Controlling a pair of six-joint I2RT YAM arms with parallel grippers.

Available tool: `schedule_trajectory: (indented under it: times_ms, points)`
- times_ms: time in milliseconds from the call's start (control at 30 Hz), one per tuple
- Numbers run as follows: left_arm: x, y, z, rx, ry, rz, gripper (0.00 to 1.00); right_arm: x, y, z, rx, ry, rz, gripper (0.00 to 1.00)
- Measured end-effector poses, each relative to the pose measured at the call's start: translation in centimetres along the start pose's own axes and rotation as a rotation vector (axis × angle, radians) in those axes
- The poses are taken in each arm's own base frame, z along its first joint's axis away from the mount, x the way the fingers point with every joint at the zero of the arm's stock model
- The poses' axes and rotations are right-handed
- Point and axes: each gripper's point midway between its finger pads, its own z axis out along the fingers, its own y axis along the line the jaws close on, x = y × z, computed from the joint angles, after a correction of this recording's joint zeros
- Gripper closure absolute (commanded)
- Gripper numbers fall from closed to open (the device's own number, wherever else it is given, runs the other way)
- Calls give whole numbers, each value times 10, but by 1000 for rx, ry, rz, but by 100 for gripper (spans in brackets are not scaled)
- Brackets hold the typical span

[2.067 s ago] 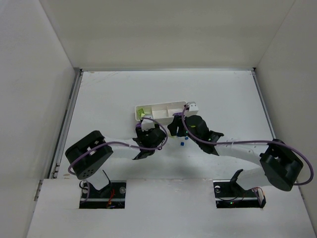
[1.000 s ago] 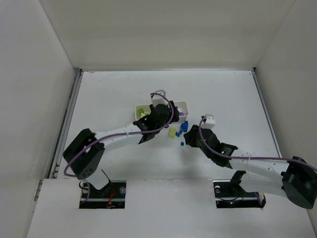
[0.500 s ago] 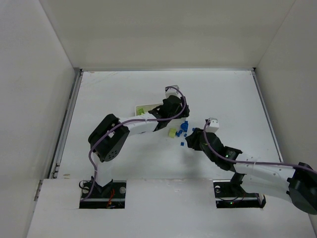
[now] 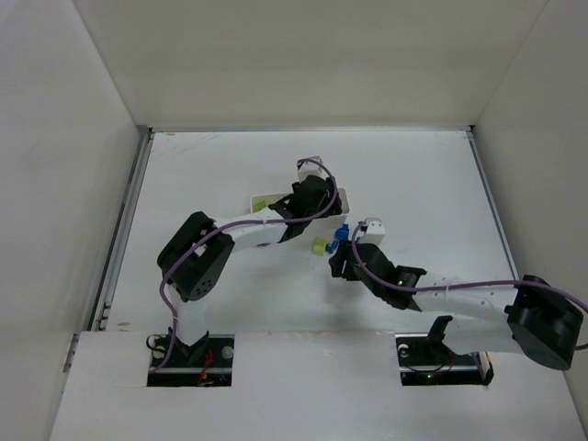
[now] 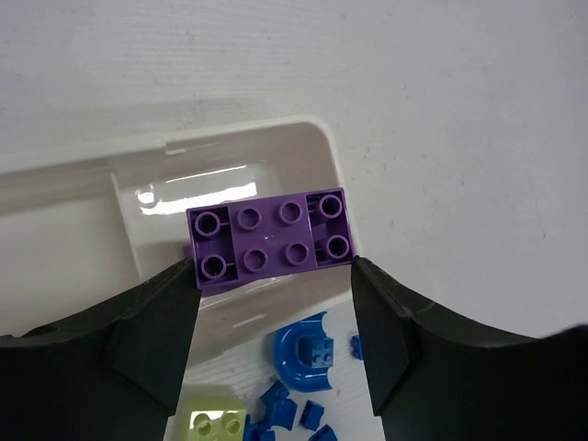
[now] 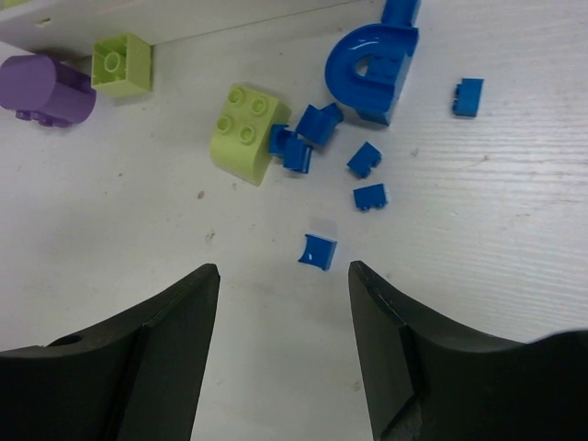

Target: Sort the legos into containers by color

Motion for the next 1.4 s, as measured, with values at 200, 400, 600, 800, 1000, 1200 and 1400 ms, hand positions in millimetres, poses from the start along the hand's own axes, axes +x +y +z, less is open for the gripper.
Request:
schedule_trajectory:
  times_ms: [200,400,600,800,1000,1200,1400]
  points:
    - [-18,11,-26,2,-32,-13,37,0,18,17,9,17,-6,35]
    - [-46,4,-45,65,-91,-36,46,5,32,31,23,32,-9,35]
    - [-25,3,-27,68,-34,-19,44,0,39,24,-3,12,7,35]
    - [0,18,-7,27,29,-8,36,-4,34,15,-11,-8,25,33]
    - [-1,22,-6,16,30,-13,21,-1,31,16,-6,-4,21,32]
    - [-4,21,-7,19,24,-16,21,7,28,23,16,15,5,32]
    - [-33,32,-46,38,-59,-73,29,4,37,39,38,22,13,34]
